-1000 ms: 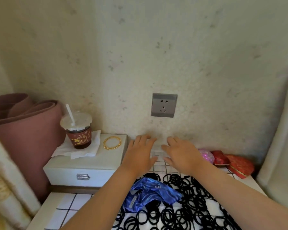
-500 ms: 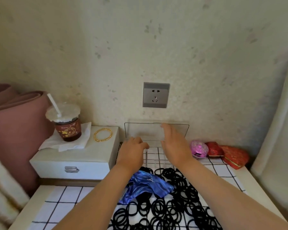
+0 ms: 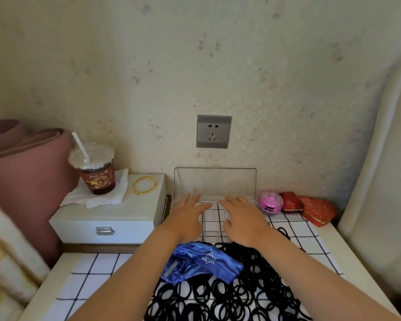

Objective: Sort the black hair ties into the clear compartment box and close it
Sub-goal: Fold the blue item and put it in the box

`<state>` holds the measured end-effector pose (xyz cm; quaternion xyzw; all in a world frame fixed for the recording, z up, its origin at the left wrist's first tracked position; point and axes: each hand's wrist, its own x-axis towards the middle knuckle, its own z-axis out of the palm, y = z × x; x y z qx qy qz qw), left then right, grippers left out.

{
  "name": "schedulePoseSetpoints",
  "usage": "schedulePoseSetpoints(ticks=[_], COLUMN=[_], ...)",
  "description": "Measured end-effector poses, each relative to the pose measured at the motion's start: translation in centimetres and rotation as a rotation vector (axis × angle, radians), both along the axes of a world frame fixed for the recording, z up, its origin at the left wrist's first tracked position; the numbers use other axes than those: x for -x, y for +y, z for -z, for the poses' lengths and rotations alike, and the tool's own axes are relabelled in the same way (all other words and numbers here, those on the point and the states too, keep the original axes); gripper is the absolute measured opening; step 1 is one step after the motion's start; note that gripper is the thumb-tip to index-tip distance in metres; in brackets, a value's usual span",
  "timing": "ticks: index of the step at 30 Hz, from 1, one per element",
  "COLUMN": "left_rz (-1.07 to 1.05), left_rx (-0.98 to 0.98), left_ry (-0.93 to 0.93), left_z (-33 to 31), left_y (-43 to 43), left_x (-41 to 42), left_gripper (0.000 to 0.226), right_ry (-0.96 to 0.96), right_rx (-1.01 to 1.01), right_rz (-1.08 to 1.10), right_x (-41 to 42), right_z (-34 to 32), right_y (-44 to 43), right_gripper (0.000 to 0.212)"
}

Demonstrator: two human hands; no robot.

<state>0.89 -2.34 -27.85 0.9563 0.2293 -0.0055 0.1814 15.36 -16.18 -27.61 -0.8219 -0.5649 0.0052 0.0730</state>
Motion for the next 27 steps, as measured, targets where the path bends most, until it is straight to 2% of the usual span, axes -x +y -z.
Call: schedulePoseSetpoints(ticks=[5, 9, 11, 13, 15, 19, 24, 27], left_rz=[-0.013, -0.050, -0.042, -0.031, -0.013, -0.032, -0.109, -0.106], left_rx=[-0.060, -0.085, -0.088, -0.018, 0.030, 0.118, 0.201, 0.218], left_ry=[-0.092, -0.338, -0.399, -0.374, -0.326, -0.269, -0.208, -0.180], left_z=[-0.2, -1.4, -1.8, -2.0, -1.7, -0.4, -0.3, -0.3], left_y=[-1.0, -2.4, -3.8, -5.8, -7.6, -9.9, -12.0, -12.2], left_x=[1.1, 2.7, 3.7, 4.7, 5.5, 6.7, 7.6, 7.7], left_gripper=[0.062, 0.044, 0.033, 0.025, 0.022, 0.024, 0.038, 0.043], right_ry=[0.026, 0.134, 0.208, 0.250, 0.303, 0.209, 0.206, 0.197], right_rx=[0.041, -0.107, -0.009, 0.105, 0.134, 0.190, 0.095, 0.115], right_rz=[0.007, 0.064, 0.069, 0.031, -0.018, -0.104, -0.110, -0.124], right_x=[0.6, 2.6, 4.3, 5.8, 6.8, 6.9, 6.8, 6.5], right_z=[-0.9, -3.1, -3.8, -3.7, -3.3, -2.9, -2.2, -1.6], right_y=[-1.3, -2.9, -4.1, -5.6, -7.1, -9.0, -9.4, -9.2], right_gripper=[0.060, 0.028, 0.018, 0.019, 0.033, 0.049, 0.023, 0.035])
